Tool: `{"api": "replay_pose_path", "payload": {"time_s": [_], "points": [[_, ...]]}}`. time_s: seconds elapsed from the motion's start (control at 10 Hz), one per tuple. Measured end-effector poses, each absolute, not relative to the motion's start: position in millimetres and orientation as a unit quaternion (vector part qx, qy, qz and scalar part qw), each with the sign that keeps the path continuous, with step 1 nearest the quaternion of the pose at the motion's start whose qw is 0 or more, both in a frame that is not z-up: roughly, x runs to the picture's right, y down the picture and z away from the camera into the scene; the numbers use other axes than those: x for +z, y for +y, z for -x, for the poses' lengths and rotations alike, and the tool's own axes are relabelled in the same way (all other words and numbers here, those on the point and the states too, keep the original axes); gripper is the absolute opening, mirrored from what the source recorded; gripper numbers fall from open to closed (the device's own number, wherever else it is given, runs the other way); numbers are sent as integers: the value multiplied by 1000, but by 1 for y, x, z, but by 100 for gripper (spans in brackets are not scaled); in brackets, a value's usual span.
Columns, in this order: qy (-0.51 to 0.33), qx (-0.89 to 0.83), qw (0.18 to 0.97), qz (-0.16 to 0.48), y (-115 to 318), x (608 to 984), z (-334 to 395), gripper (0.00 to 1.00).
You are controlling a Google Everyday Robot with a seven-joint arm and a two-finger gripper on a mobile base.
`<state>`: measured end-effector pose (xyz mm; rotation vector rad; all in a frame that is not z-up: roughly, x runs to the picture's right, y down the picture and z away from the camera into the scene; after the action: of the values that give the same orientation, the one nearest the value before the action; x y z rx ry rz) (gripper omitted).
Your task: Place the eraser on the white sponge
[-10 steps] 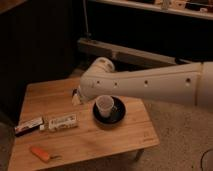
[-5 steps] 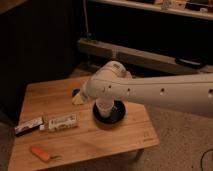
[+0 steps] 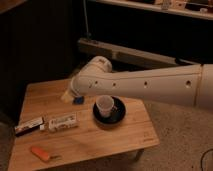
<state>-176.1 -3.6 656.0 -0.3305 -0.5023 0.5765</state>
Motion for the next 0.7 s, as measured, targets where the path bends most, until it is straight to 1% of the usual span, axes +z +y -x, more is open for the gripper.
{"api": "replay_pose_path", "payload": {"time_s": [0.4, 0.7], "points": [[-304, 175, 923, 160, 22, 634, 220, 65], [-313, 116, 925, 184, 47, 643, 265, 65]]}}
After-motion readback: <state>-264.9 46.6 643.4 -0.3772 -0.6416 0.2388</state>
